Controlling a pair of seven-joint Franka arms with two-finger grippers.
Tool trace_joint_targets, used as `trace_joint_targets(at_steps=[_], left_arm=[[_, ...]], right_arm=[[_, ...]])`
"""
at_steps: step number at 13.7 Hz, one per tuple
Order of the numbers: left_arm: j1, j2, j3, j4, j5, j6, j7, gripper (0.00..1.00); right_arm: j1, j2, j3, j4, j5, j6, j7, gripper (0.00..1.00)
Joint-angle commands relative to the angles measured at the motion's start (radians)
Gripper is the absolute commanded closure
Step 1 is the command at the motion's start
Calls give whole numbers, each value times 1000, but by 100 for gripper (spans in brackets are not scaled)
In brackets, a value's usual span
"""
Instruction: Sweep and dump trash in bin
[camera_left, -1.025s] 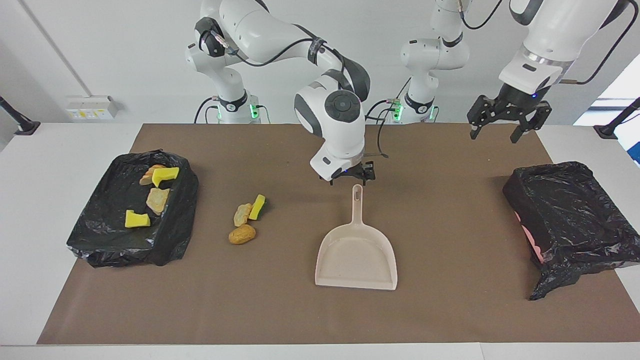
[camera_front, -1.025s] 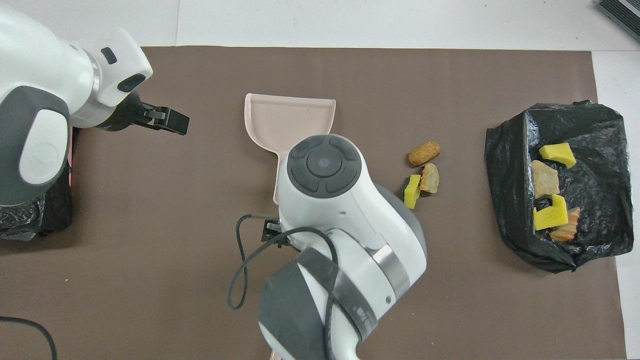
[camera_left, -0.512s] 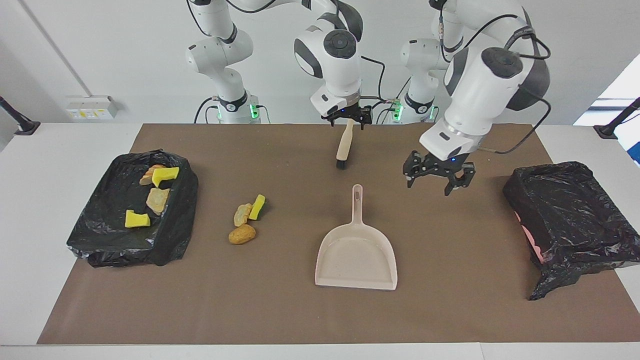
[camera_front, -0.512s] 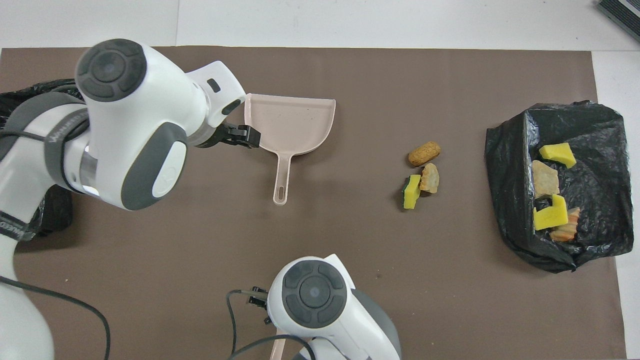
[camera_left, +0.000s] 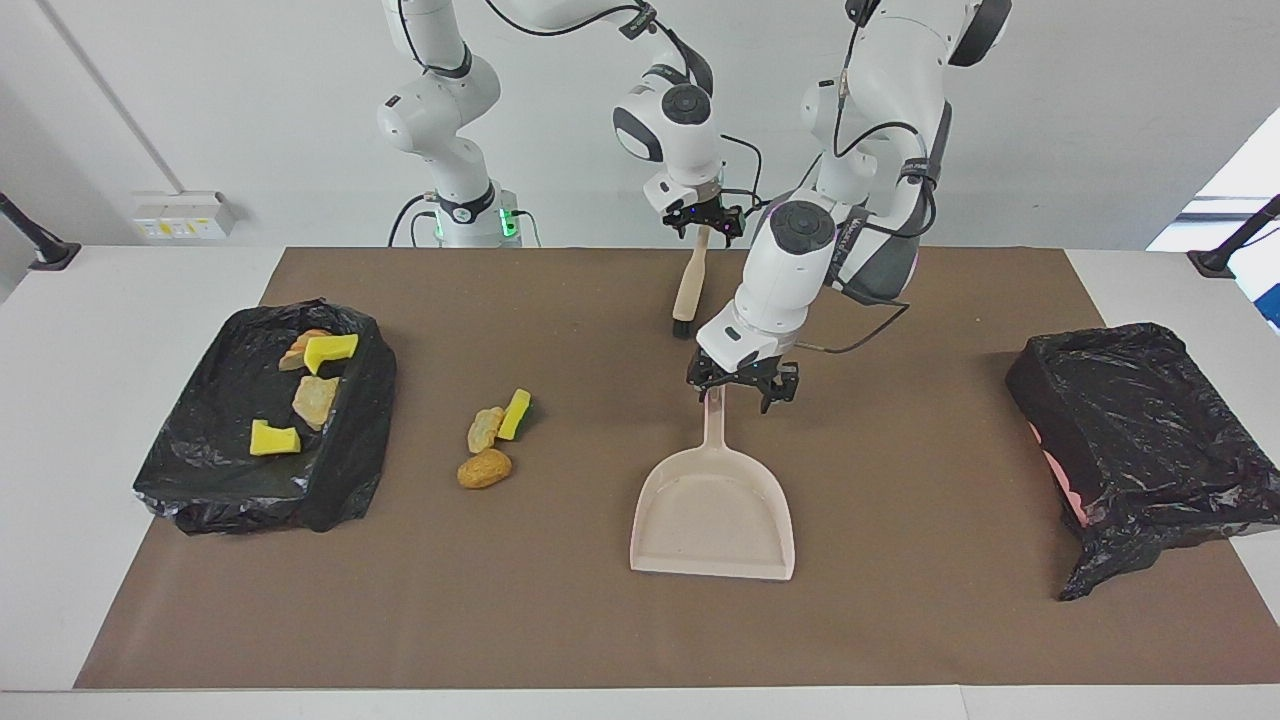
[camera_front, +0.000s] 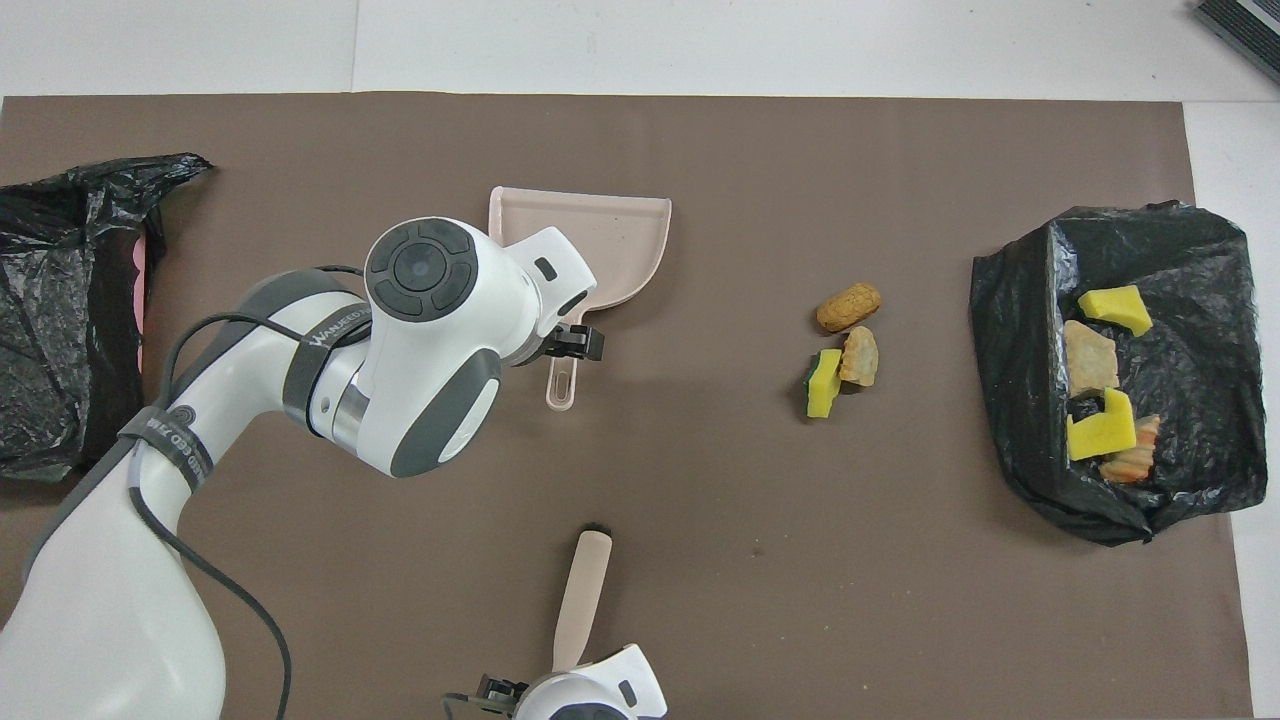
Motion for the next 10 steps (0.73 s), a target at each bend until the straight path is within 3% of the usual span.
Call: trace_joint_targets(at_steps=[1,3,4,5,6,7,9,10], left_arm=[[7,22,-17,-26,59,65,-85,0],[3,54,-21,-21,116,94,-146,0],[-11,56,-23,-19,136,98,-191,0],[-11,59,-23,-15,153,99,-235,0],[-11,61,-23,-12,167,99,-269,0],[-11,62,-25,-10,176,101,-271,8],[-13,61,-28,-12,176,99,-274,61],[-13,61,-28,-12,176,98,-274,72]], right_arm=[[-2,-11,-5,-16,28,31,8,0],[-8,-3,-5,-16,28,49,5,0],[-6,-3,-5,-14,28,48,9,5],[-6,-4,-5,-14,28,46,10,38],[-5,-5,-5,-14,28,45,5,81],[-3,-3,-5,-8,28,43,9,100],[-8,6,-8,-1,17,37,-1,100],[-8,9,-10,7,12,31,0,100]])
